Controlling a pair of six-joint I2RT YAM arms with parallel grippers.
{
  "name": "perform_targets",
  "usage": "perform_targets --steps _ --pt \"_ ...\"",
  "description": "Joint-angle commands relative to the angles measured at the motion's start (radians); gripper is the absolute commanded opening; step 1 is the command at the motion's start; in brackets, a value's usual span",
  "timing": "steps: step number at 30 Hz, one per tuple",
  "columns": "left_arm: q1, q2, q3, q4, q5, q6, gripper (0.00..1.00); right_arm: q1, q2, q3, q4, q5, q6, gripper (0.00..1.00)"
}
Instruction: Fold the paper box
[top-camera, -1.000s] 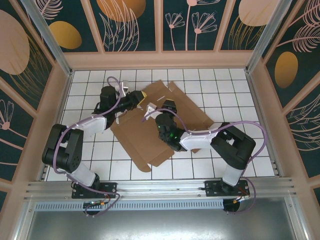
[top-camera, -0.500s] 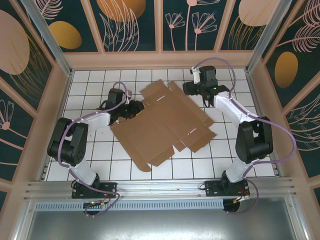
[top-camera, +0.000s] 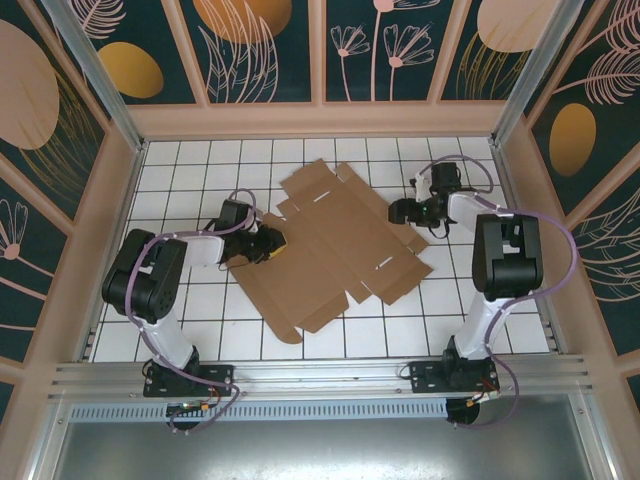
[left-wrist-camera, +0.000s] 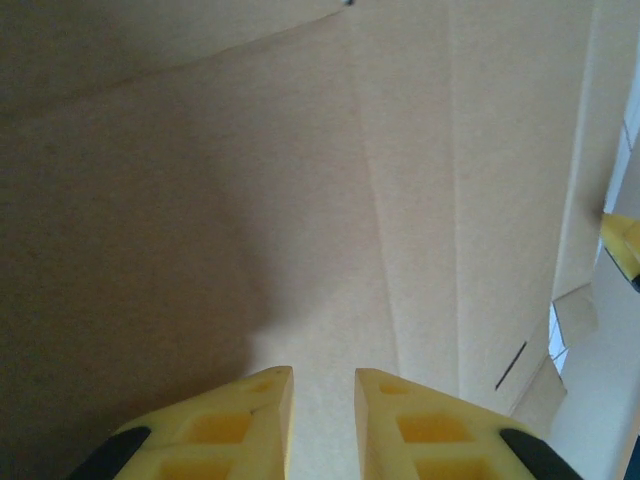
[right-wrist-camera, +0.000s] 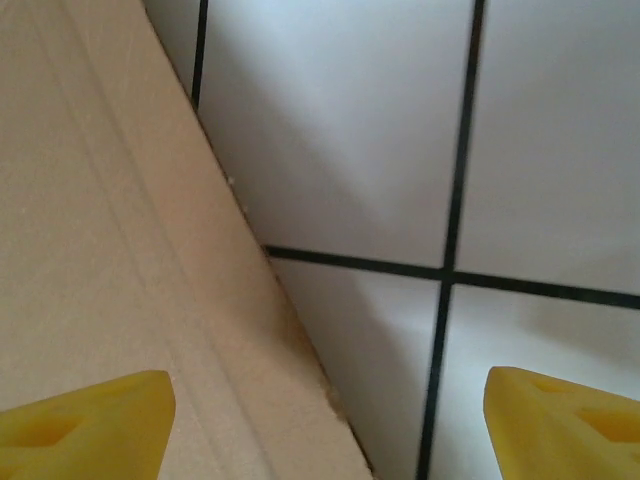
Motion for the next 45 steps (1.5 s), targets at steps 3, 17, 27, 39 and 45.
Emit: perform_targets --steps 3,17,27,39,45 --pt "-0.006 0.016 -0.009 0.039 0.006 -0.022 0.22 0.011 0.042 -0.020 -0.002 -0.133 0.021 0.70" --pt "-0.006 0.020 -0.012 0.039 -0.004 -0.021 0.20 0.152 -0.161 -0.072 0.022 -0.021 -0.053 0.25" --pt "-0.004 0.032 -0.010 0.029 -0.012 -0.008 0.19 0.256 -0.135 -0.081 0.012 0.087 -0.101 0.28" --pt "-0.003 -0.130 0.001 -0.130 -0.107 0.037 0.12 0.126 -0.053 -0.093 0.104 -0.182 0.021 0.68" --pt "0.009 -0.200 -0.075 -0.136 -0.104 0.006 0.00 0.131 0.066 -0.034 0.058 -0.302 0.035 0.70"
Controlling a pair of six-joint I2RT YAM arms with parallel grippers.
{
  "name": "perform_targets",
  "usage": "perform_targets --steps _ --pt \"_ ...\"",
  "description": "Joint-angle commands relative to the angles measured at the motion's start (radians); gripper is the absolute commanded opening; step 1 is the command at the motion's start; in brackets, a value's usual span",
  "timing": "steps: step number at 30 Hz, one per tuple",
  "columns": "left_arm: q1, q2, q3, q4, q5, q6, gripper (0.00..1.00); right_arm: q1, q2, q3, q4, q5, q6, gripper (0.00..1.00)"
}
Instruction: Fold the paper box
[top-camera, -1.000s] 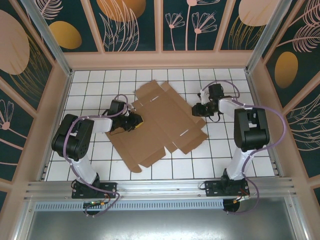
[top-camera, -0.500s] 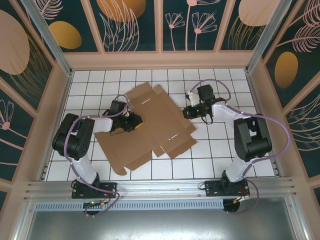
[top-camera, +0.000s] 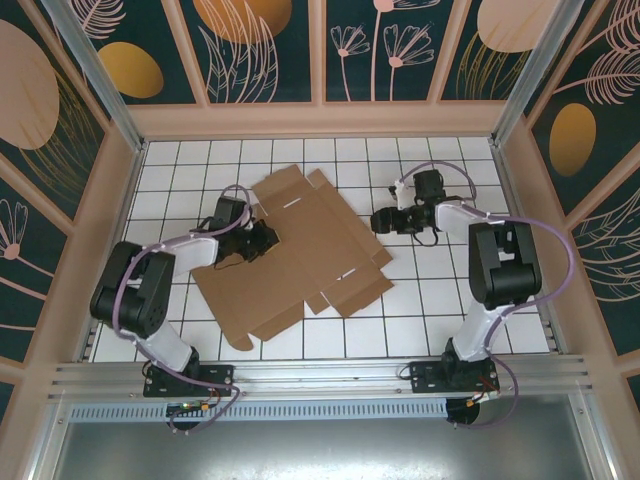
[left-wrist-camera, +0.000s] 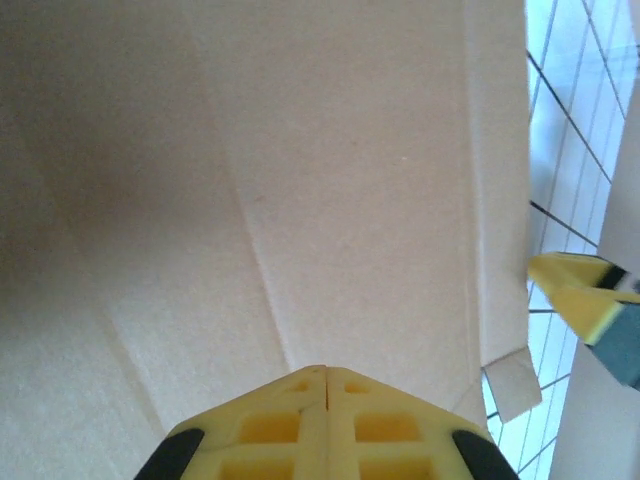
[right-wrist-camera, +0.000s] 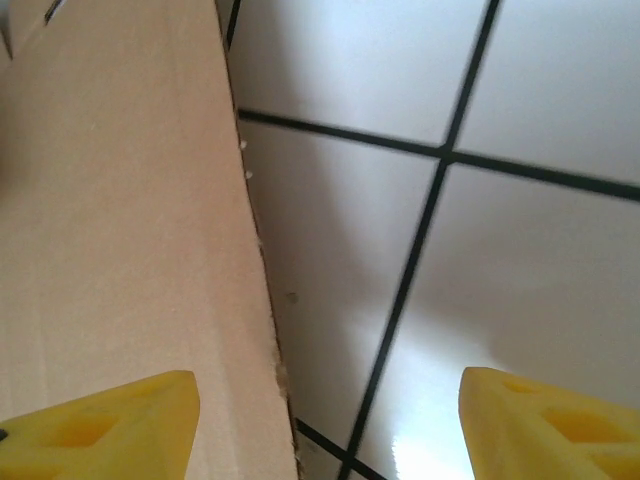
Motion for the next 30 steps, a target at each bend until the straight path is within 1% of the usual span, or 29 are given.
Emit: perform_targets --steps 1,2,4,6,9,12,14,16,17,18,20,22,23,24,26,27,28,30 --pt "0.015 -0.005 -0.071 -0.030 0.004 -0.016 0.00 0.015 0.073 0.042 -0.026 -0.093 0.021 0.70" --pt "0.021 -0.002 -0.089 -0.019 0.008 -0.021 0.00 0.016 0.084 0.046 -0.026 -0.091 0.024 0.71" --pt "0.033 0.015 -0.116 0.002 0.018 -0.026 0.00 0.017 0.104 0.056 -0.030 -0.127 0.026 0.72" --pt "0.038 0.033 -0.133 0.029 0.033 -0.037 0.00 0.024 0.109 0.057 -0.028 -0.139 0.026 0.71" --pt "0.037 0.064 -0.146 0.055 0.035 -0.047 0.00 0.034 0.109 0.054 -0.022 -0.180 0.034 0.62" --pt "0.037 0.084 -0.146 0.061 0.032 -0.048 0.00 0.048 0.105 0.059 -0.036 -0.168 0.029 0.49" --pt "0.039 0.086 -0.145 0.061 0.028 -0.048 0.00 0.059 0.085 0.058 -0.046 -0.129 0.019 0.42" --pt "0.039 0.084 -0.143 0.059 0.019 -0.045 0.00 0.066 0.045 0.043 -0.035 -0.084 0.021 0.38" --pt "0.039 0.082 -0.140 0.053 0.014 -0.041 0.00 0.066 0.019 0.033 -0.026 -0.055 0.025 0.32" --pt "0.040 0.080 -0.136 0.049 0.009 -0.037 0.00 0.066 -0.008 0.025 -0.019 -0.015 0.025 0.25" --pt "0.040 0.070 -0.129 0.045 0.007 -0.028 0.00 0.079 -0.065 0.016 -0.016 0.063 0.004 0.14" --pt "0.039 0.053 -0.105 0.028 0.007 -0.012 0.00 0.107 -0.121 0.015 -0.021 0.203 -0.025 0.05" --pt "0.039 0.044 -0.088 0.022 0.019 -0.002 0.00 0.130 -0.148 0.019 -0.029 0.272 -0.051 0.04" --pt "0.038 0.035 -0.063 0.014 0.034 0.006 0.00 0.161 -0.170 0.026 -0.035 0.388 -0.074 0.04" --pt "0.037 0.012 -0.018 0.011 0.062 0.009 0.01 0.226 -0.205 0.041 -0.049 0.564 -0.140 0.04" --pt "0.037 -0.001 0.011 0.007 0.066 0.012 0.05 0.263 -0.220 0.051 -0.056 0.650 -0.182 0.06" --pt "0.034 -0.010 0.038 -0.001 0.068 0.016 0.10 0.295 -0.231 0.059 -0.058 0.736 -0.215 0.06" --pt "0.032 -0.013 0.110 0.001 0.084 0.014 0.18 0.356 -0.252 0.076 -0.062 0.860 -0.311 0.06"
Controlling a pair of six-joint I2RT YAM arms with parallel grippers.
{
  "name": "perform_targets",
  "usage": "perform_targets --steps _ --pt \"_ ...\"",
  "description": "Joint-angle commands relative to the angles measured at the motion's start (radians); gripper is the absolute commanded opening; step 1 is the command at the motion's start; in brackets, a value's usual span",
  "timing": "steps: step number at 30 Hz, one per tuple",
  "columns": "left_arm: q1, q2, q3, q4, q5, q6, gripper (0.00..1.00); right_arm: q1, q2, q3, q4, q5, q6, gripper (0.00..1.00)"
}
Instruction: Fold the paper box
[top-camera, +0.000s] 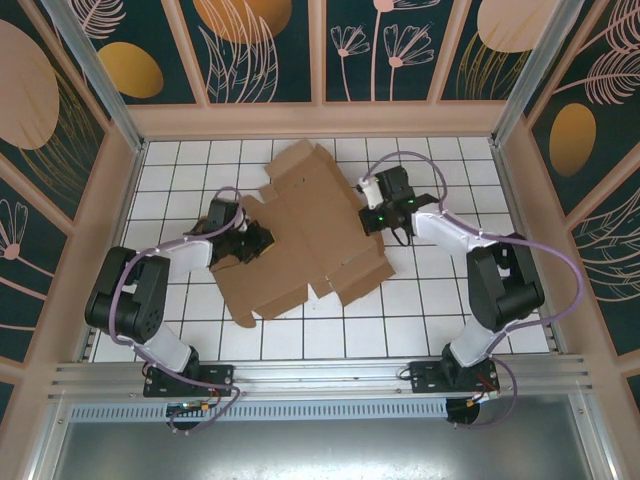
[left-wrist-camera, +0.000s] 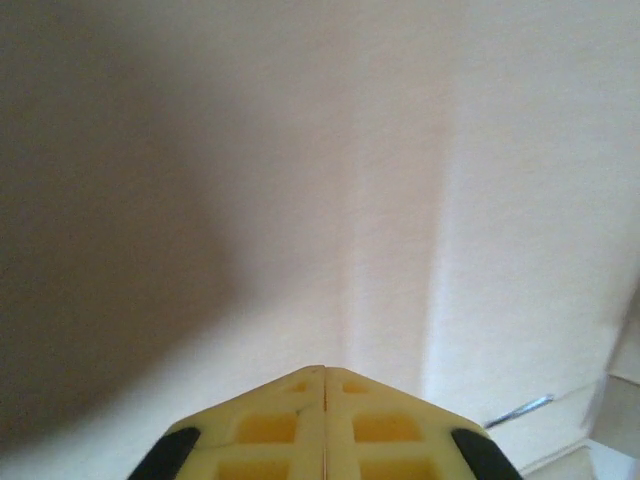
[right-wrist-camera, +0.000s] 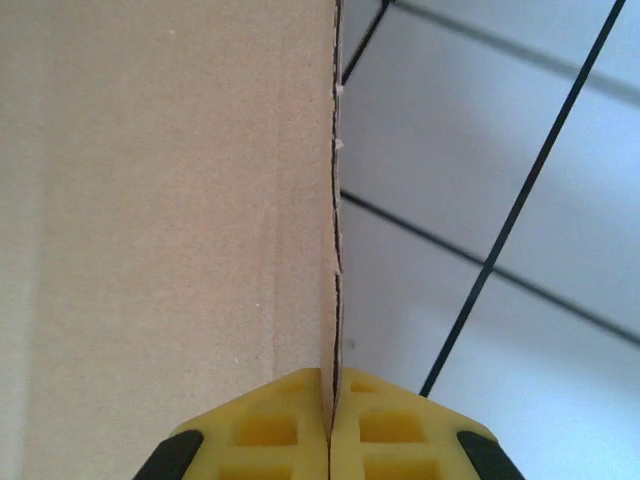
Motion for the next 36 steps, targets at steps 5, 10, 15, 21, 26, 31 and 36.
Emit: perform_targets --steps 5,10,15,21,26,31,36 --pt "-0.042 0.025 0.311 0.004 0.085 -0.016 0.36 0.174 -0.048 0.081 0.013 0.546 -0.314 0.06" --pt "-0.119 0.108 0.462 0.023 0.109 -0.058 0.60 0.240 -0.015 0.124 0.025 0.650 -0.389 0.05" --pt "-0.132 0.186 0.480 0.070 0.097 -0.144 0.61 0.270 -0.013 0.124 0.085 0.717 -0.429 0.04" --pt "-0.133 0.232 0.519 0.118 0.109 -0.199 0.62 0.308 -0.031 0.092 0.173 0.770 -0.513 0.04" --pt "-0.132 0.216 0.519 0.174 0.129 -0.222 0.59 0.313 -0.031 0.088 0.191 0.781 -0.531 0.03" --pt "-0.132 0.161 0.450 0.214 0.132 -0.220 0.50 0.308 -0.040 0.073 0.197 0.776 -0.532 0.03" --pt "-0.123 0.119 0.376 0.254 0.129 -0.225 0.46 0.309 -0.053 0.056 0.203 0.771 -0.535 0.03"
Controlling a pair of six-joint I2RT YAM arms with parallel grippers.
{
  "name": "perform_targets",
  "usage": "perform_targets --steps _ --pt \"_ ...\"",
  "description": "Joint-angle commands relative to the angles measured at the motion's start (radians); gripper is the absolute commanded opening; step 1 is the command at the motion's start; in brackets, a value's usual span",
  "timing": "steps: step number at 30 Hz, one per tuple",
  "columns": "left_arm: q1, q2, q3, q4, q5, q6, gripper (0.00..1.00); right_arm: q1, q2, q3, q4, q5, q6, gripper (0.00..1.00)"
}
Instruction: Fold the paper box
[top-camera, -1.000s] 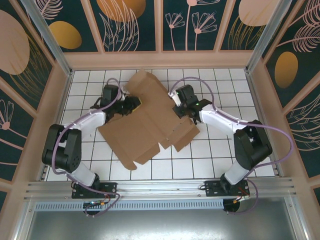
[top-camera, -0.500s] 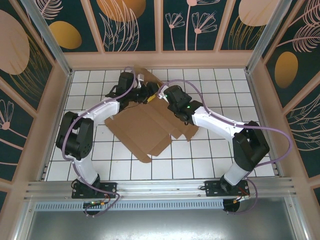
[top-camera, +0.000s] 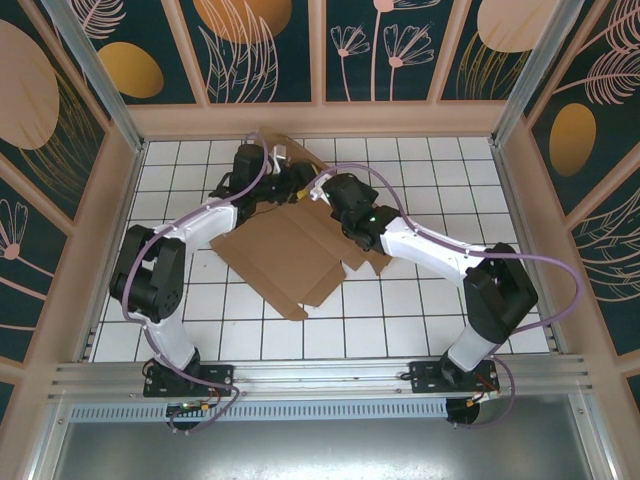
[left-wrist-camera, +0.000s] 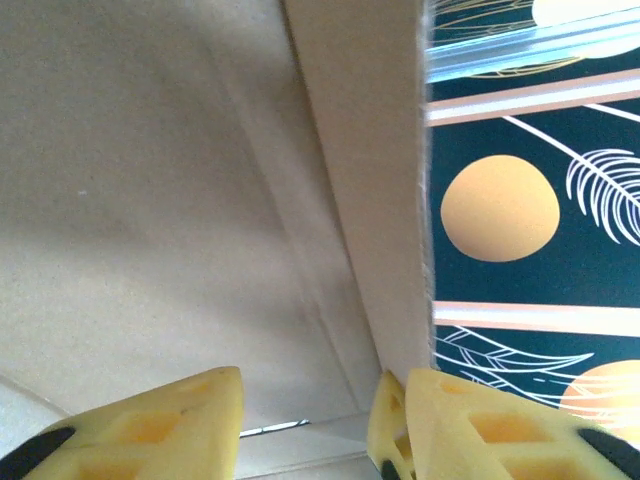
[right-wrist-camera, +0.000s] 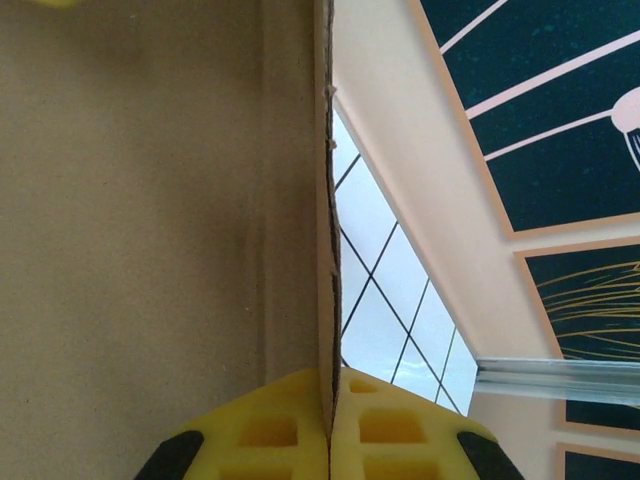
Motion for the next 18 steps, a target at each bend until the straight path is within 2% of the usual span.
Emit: perform_targets --steps 1,5,8,18 --pt "0.012 -0.038 -0.032 0.070 0.022 -0.013 0.48 0.001 -0.035 -0.020 0.053 0.030 -0.009 0.03" --pt "0.014 -0.022 0.004 0.091 0.033 -0.027 0.56 0.002 -0.040 -0.025 0.053 0.028 -0.009 0.03" --pt "0.015 0.013 0.064 0.060 0.028 -0.030 0.59 0.005 -0.045 -0.026 0.056 0.027 -0.010 0.03" --pt "0.012 0.102 0.154 0.001 -0.013 -0.057 0.54 0.019 -0.051 -0.052 0.113 0.046 -0.048 0.03"
